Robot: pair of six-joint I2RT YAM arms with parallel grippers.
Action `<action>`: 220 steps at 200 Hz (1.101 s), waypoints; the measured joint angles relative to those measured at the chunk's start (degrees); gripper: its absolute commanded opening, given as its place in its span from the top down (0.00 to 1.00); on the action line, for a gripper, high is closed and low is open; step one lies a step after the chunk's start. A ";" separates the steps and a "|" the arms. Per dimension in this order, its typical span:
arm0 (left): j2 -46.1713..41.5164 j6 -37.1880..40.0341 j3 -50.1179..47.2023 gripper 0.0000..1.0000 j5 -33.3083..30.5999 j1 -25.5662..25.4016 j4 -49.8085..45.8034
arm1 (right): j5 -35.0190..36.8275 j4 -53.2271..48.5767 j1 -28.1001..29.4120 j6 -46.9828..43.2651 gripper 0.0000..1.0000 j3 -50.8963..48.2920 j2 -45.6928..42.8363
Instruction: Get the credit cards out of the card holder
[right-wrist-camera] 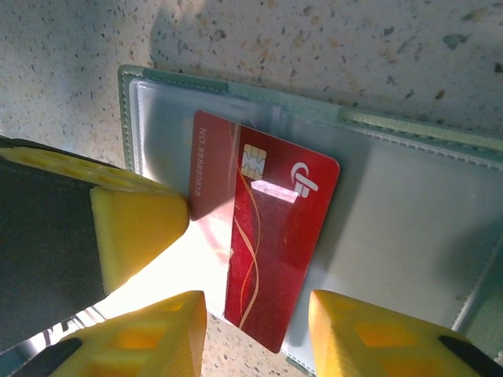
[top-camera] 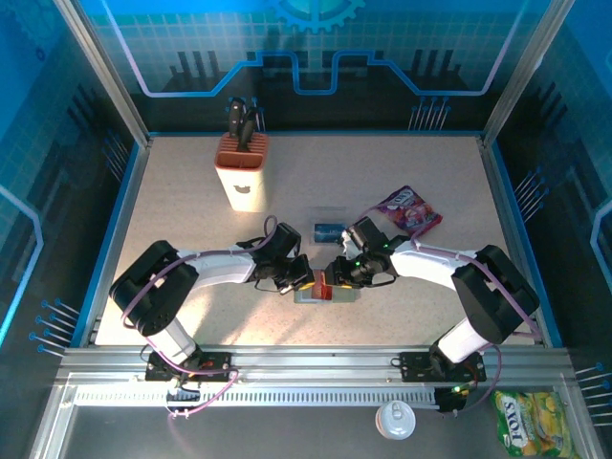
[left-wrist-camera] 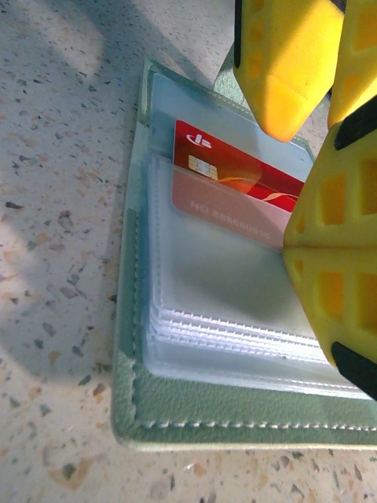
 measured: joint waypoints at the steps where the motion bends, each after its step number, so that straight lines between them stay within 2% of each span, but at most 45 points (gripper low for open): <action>1: 0.00 0.00 0.00 0.97 -0.02 0.00 0.00 | -0.02 0.07 0.00 0.02 0.60 0.00 0.04; 151: 0.00 0.00 -0.02 0.98 -0.04 0.00 0.02 | -2.36 3.34 -0.35 1.66 0.62 -0.35 3.39; 220: 0.00 0.00 -0.02 0.98 -0.02 0.00 0.02 | -2.58 3.93 -0.37 2.54 0.68 -0.37 3.41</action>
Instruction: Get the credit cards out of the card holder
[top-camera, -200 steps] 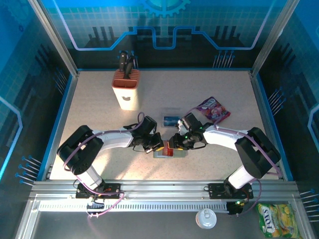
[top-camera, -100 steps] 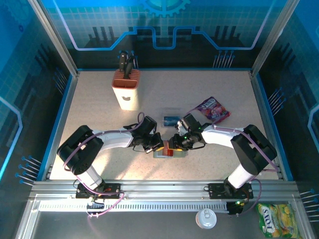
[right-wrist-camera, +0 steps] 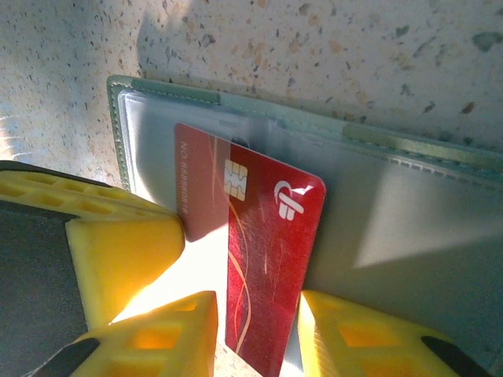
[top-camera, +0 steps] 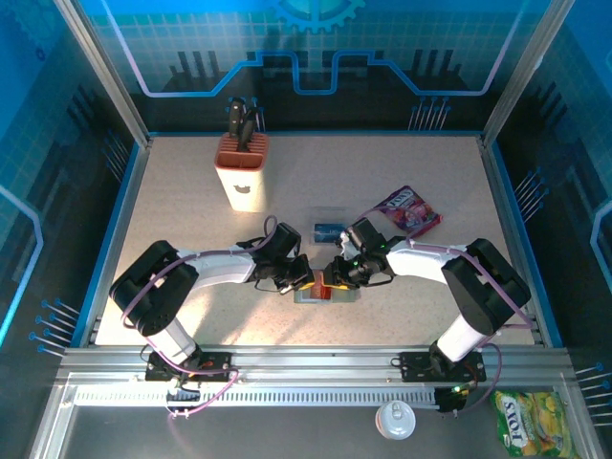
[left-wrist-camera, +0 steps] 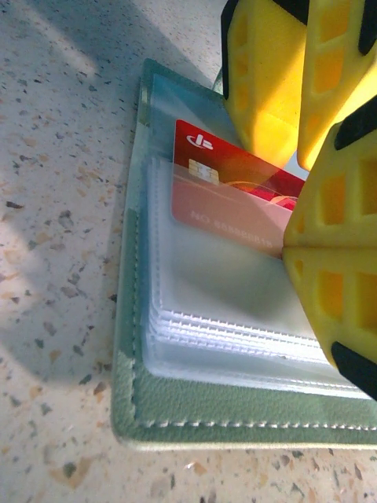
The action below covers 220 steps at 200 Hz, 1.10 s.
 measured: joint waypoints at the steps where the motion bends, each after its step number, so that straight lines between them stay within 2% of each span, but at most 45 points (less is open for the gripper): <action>1: 0.00 0.00 0.00 0.98 0.00 0.00 -0.02 | 0.00 0.00 0.00 0.02 0.69 0.00 0.00; 58: 0.00 0.85 0.00 0.98 0.02 0.00 0.00 | -1.05 1.22 -0.46 0.72 0.76 -0.26 0.00; 101: 0.00 1.03 0.00 0.98 0.02 0.00 0.00 | -1.51 2.21 -0.74 1.33 0.71 -0.37 0.09; 153: 0.00 1.03 -0.07 0.98 0.00 0.00 0.00 | -2.69 4.83 -0.74 1.64 0.71 -1.46 1.95; 192: 0.00 1.05 -0.11 0.98 0.00 0.00 0.00 | -3.19 5.88 -0.79 2.16 0.76 -1.62 2.47; 220: 0.00 1.03 -0.13 0.98 0.00 0.00 0.02 | -3.21 6.25 -1.01 2.56 0.83 -2.08 2.47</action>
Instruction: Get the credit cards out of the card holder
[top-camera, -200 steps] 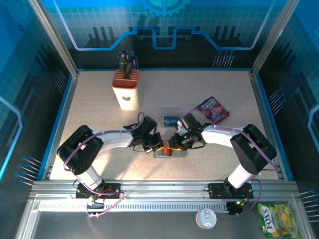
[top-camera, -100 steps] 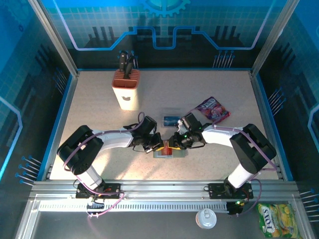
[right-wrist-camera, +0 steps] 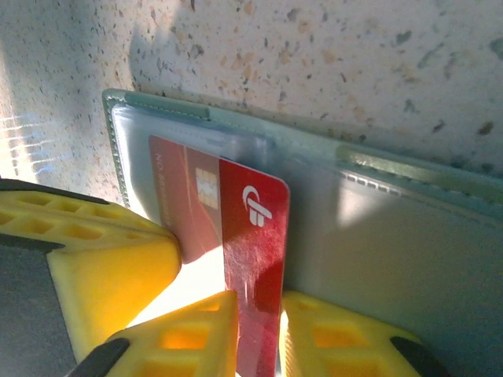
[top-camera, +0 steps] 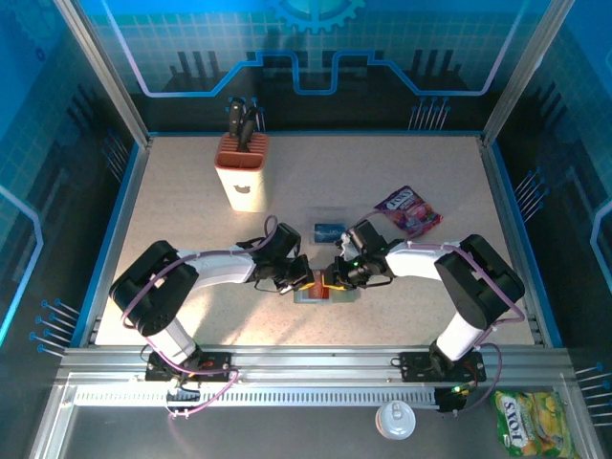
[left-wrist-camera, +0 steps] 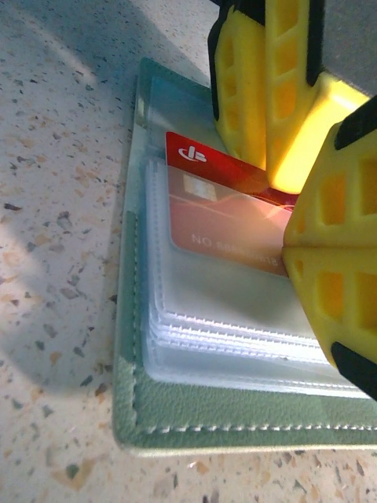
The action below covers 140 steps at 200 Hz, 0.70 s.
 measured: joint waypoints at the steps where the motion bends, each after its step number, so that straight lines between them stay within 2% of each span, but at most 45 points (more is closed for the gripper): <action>1: 0.00 0.00 -0.02 0.98 0.00 0.00 0.00 | -0.02 0.04 -0.02 0.00 0.83 -0.02 0.00; 53: 0.00 0.02 -0.02 0.98 0.00 0.00 -0.02 | -0.22 0.33 -0.22 0.24 0.90 -0.35 -0.15; 140: 0.00 0.02 -0.02 0.98 0.02 -0.24 0.68 | -1.25 0.20 -2.36 -0.35 0.92 -2.12 -3.67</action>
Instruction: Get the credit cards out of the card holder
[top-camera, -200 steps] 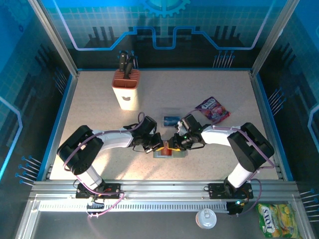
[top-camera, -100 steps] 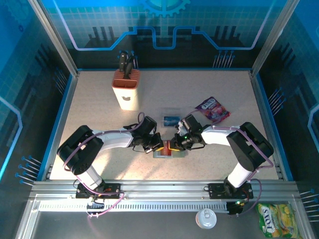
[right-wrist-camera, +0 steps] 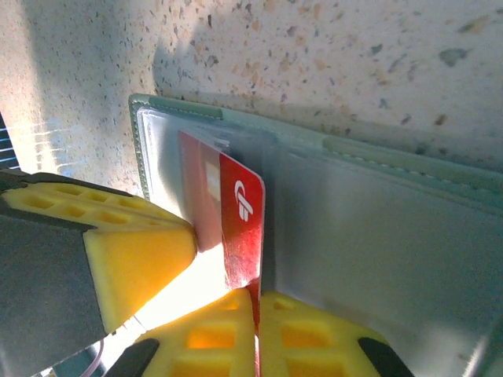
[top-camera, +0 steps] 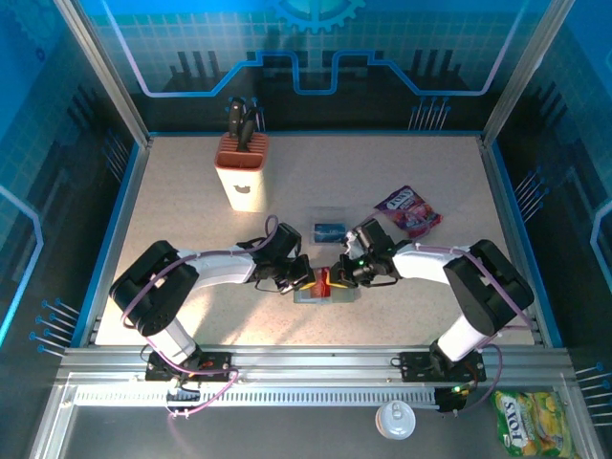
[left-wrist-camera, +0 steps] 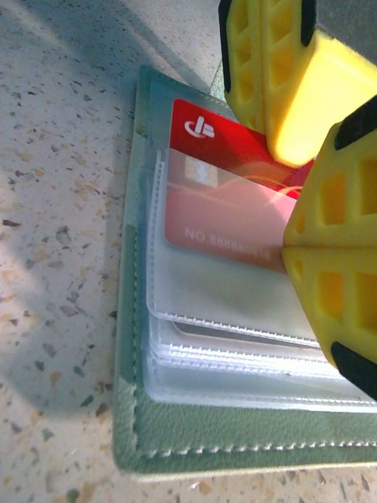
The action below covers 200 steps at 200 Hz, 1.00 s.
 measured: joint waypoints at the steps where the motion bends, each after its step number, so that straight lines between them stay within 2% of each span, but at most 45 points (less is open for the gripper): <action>1: 0.00 -0.02 0.00 0.98 0.00 0.00 0.00 | -0.02 -0.02 -0.02 -0.04 0.91 -0.02 -0.04; 78: 0.26 0.00 0.00 0.97 -0.02 -0.02 -0.07 | 0.26 -5.53 -3.26 -3.78 0.95 -0.17 -4.52; 200: 0.26 1.97 0.87 0.96 -0.94 -0.02 -2.21 | 2.05 -13.94 -3.39 -7.65 1.00 3.04 -8.92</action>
